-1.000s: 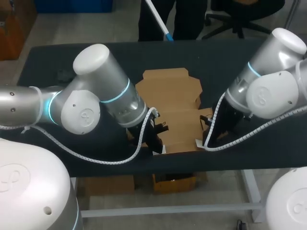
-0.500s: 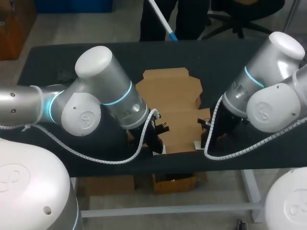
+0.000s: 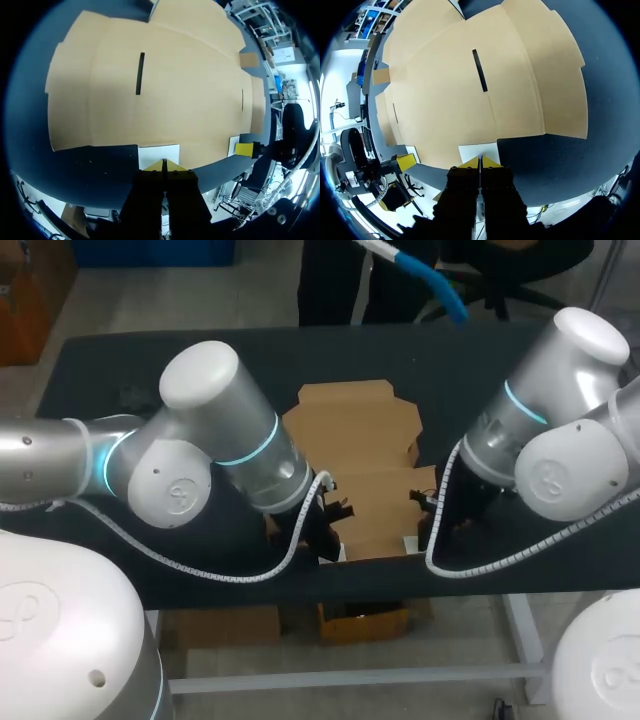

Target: Assemble the packaging by folding the flat box into shape, placing the metal phone stand inside, and closing the box properly

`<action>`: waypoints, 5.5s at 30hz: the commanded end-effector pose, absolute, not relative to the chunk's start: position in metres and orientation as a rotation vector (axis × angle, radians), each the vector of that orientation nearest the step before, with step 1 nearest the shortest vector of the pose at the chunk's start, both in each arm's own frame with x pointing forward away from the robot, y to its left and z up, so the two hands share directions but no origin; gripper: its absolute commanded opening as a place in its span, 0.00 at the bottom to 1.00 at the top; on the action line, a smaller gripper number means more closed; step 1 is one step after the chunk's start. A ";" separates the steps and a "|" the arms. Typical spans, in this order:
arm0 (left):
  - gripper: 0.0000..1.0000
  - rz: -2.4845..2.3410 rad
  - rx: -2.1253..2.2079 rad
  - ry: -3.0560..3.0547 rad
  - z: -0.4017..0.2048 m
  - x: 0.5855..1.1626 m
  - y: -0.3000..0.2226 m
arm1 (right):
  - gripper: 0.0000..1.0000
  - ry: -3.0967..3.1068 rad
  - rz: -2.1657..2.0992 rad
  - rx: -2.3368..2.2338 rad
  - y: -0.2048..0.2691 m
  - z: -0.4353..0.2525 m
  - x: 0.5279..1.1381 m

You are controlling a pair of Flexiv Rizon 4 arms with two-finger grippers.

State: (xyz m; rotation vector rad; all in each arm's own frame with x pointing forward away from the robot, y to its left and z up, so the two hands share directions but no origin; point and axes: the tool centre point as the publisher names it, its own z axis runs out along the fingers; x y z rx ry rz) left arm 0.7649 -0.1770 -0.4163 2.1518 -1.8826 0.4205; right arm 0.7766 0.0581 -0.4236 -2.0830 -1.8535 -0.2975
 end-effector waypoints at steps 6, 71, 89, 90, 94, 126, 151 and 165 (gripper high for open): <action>0.00 0.465 2.210 -1.895 -0.433 0.756 -0.179 | 0.00 -1.877 -0.282 -2.107 0.066 -0.435 0.773; 0.00 0.498 2.137 -1.830 -0.355 0.753 -0.066 | 0.00 -1.546 -0.596 -2.102 -0.051 -0.394 0.771; 0.00 0.488 2.157 -1.833 -0.342 0.743 -0.048 | 0.00 -1.583 -0.627 -2.070 -0.078 -0.385 0.779; 0.00 0.487 2.158 -1.833 -0.340 0.743 -0.047 | 0.00 -1.585 -0.629 -2.067 -0.079 -0.385 0.780; 0.00 0.471 2.151 -1.849 -0.337 0.745 -0.045 | 0.00 -1.597 -0.632 -2.052 -0.083 -0.383 0.783; 1.00 0.440 2.152 -1.856 -0.321 0.749 -0.033 | 1.00 -1.626 -0.614 -2.032 -0.097 -0.372 0.797; 1.00 0.440 2.152 -1.856 -0.321 0.749 -0.033 | 1.00 -1.626 -0.614 -2.032 -0.097 -0.372 0.797; 1.00 0.472 2.163 -1.867 -0.312 0.765 -0.025 | 1.00 -1.650 -0.629 -2.017 -0.098 -0.362 0.808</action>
